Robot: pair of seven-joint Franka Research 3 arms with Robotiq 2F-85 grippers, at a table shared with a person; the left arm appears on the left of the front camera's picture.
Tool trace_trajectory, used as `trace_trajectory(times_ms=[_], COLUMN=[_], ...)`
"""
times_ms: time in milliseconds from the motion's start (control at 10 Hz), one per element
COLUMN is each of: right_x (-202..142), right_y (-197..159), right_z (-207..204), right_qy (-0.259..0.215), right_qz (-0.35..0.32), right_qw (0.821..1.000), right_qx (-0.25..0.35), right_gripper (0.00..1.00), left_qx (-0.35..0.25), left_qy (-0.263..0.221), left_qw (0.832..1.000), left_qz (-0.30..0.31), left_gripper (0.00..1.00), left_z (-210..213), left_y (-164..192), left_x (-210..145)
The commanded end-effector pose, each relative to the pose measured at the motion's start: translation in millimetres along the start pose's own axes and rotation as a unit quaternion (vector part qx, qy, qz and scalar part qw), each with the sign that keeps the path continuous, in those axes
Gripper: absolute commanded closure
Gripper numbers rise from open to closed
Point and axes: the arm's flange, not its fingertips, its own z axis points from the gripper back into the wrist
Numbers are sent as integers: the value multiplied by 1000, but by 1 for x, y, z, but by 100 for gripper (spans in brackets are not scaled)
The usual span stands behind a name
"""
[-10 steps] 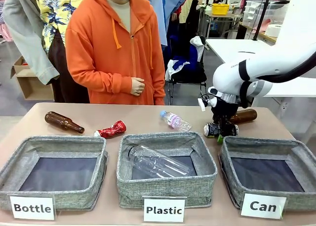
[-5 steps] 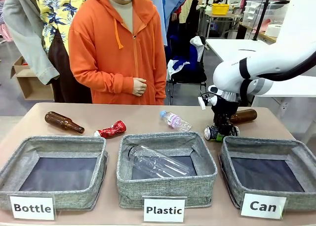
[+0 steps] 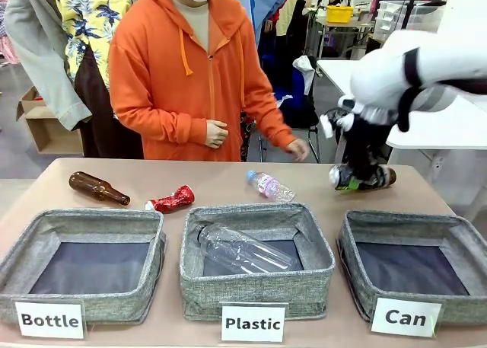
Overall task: Sort the can waste into the basket.
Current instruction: Pick up the can waste from the table and place it in the right Fabric basket.
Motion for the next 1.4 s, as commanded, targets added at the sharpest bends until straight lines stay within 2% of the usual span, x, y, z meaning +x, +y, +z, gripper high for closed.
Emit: trace_trajectory(times_ms=[0, 300, 500, 600, 700, 900, 1200, 1300], right_x=[-28, -83, -103, -103, -103, -100, -101, -100], right_y=[52, 103, 113, 112, 110, 108, 107, 103], right_z=[28, 29, 25, 22, 20, 18, 16, 17], right_qy=[31, 24, -18, -11, -5, 0, -11, -32], right_qz=[-47, -84, -100, -98, -89, -87, -95, -103], right_qw=[998, 994, 992, 992, 993, 993, 992, 990], right_qx=[-3, 64, 74, 77, 82, 86, 88, 87], right_gripper=[100, 100, 100, 100, 6, 0, 0, 0], left_qx=[-5, -5, -5, -5, -5, -5, -5, -5], left_qy=[1, 1, 1, 1, 1, 1, 1, 1], left_qw=[1000, 1000, 1000, 1000, 1000, 1000, 1000, 1000], left_qz=[-11, -11, -11, -11, -11, -11, -11, -11], left_gripper=[0, 0, 0, 0, 0, 0, 0, 0], left_z=[2, 2, 2, 2, 2, 2, 2, 2], left_y=[0, 0, 0, 0, 0, 0, 0, 0], left_x=[-1, -1, -1, -1, -1, -1, -1, -1])
